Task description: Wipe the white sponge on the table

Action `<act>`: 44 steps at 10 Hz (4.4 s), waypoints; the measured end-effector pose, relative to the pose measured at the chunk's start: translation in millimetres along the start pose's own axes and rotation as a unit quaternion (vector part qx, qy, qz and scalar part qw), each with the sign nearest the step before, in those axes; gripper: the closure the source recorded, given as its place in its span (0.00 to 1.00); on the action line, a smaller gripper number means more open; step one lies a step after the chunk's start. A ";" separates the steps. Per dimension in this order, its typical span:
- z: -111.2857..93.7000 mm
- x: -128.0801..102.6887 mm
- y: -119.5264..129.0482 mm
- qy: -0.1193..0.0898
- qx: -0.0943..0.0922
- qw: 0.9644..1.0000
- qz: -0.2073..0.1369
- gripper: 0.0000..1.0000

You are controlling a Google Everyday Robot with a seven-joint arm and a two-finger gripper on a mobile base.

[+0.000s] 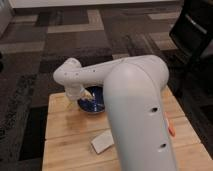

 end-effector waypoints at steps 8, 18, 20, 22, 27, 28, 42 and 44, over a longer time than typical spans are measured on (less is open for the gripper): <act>1.1 0.8 0.0 0.002 0.000 1.000 0.000 0.20; 1.1 0.6 0.0 0.001 0.000 1.000 0.000 0.20; 1.1 0.5 0.0 0.001 0.000 1.000 0.000 0.20; 0.8 0.3 0.1 0.001 0.000 1.000 0.000 0.20; 0.7 0.2 0.0 0.001 0.000 1.000 0.000 0.20; 0.8 0.3 0.1 0.001 0.000 1.000 0.000 0.20; -20.8 25.0 4.2 -0.017 0.018 1.000 -0.010 0.20; -25.8 46.5 12.2 -0.025 0.015 0.999 -0.023 0.20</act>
